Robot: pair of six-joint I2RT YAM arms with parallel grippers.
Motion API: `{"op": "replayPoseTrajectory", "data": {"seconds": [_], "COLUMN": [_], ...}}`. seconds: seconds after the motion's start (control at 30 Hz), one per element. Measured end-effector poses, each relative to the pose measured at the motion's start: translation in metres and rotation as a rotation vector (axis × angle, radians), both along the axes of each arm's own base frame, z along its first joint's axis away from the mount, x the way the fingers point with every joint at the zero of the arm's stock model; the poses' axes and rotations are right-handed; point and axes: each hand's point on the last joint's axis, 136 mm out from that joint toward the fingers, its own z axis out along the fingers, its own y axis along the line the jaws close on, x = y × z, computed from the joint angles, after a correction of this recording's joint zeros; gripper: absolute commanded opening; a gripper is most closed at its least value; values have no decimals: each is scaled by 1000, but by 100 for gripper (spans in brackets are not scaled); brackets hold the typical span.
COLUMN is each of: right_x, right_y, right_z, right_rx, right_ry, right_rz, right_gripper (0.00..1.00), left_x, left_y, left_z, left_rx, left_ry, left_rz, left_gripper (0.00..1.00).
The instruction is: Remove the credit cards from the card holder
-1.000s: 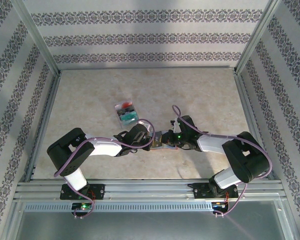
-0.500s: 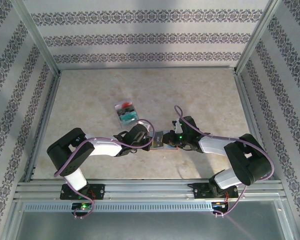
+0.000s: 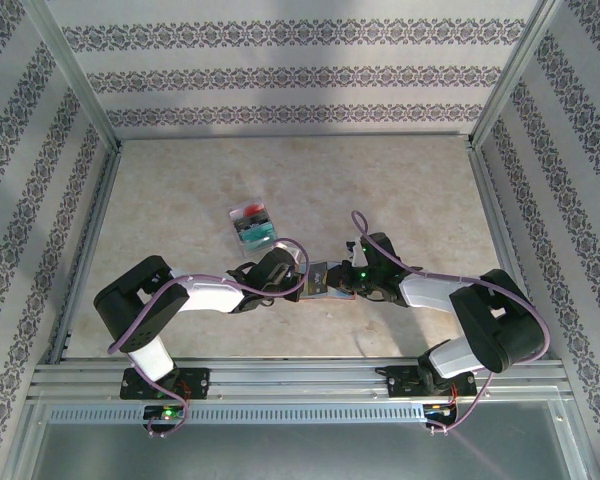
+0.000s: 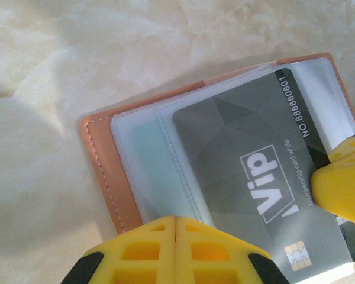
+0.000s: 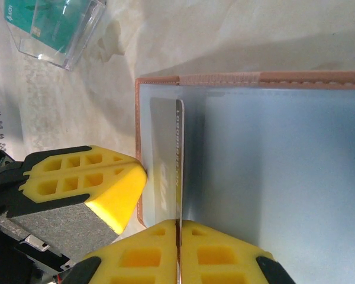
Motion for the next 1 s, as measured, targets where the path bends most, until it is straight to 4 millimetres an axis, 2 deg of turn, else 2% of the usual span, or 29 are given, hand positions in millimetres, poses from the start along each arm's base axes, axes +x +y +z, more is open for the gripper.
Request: {"op": "replayPoseTrajectory", "data": {"seconds": [0.4,0.6,1.0], "right_x": [0,0,2], "right_y": [-4,-4,-2], "right_z": [1,1,-5], "right_rx": [2,4,5], "right_ry": [-5,-8,-2], "right_rz": [-11,-11,-9], "right_gripper": [13,23,25], "left_x": [0,0,1], "left_y": [0,0,-2], "left_z": [0,0,1], "left_rx": [-1,-1,-4], "left_ry": [-1,0,0], "left_rz": [0,0,-2], "left_gripper": [6,6,6]}}
